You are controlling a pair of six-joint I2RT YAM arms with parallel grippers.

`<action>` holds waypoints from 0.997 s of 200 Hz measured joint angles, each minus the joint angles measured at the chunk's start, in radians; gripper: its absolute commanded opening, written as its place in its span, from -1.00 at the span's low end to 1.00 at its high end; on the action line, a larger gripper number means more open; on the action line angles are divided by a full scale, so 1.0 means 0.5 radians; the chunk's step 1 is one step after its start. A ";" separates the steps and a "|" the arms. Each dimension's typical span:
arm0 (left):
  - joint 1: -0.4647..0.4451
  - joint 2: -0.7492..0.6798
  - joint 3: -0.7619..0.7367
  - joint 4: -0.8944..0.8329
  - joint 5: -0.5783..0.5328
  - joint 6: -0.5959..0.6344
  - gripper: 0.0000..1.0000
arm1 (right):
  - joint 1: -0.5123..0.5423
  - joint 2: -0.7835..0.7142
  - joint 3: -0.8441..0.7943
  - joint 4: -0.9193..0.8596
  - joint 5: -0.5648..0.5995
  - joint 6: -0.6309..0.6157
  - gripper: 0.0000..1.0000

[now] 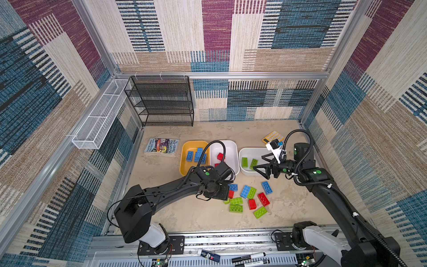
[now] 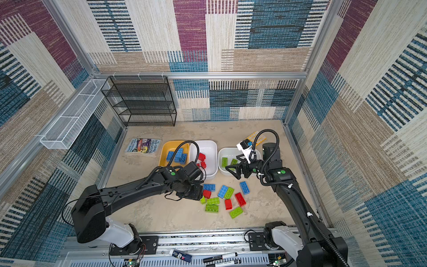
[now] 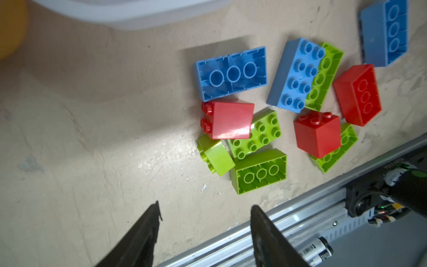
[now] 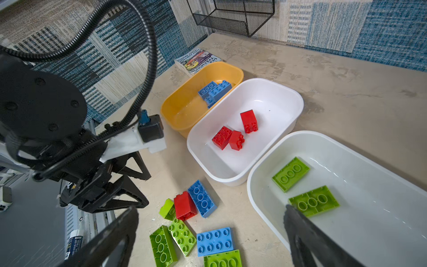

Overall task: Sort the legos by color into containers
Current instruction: 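Move the left gripper back over the pile and grasp a green brick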

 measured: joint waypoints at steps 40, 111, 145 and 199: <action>-0.031 0.204 0.008 0.150 -0.032 -0.158 0.23 | 0.002 -0.010 -0.023 0.000 0.001 0.001 0.99; -0.056 0.410 0.075 0.289 0.021 -0.307 0.05 | 0.002 -0.047 -0.050 -0.001 0.008 0.001 0.99; -0.075 0.406 0.069 0.238 0.012 -0.306 0.05 | 0.002 -0.062 -0.063 -0.002 0.012 0.001 0.99; -0.099 0.309 0.069 0.131 -0.034 -0.297 0.11 | 0.002 -0.069 -0.069 -0.002 0.014 0.001 0.99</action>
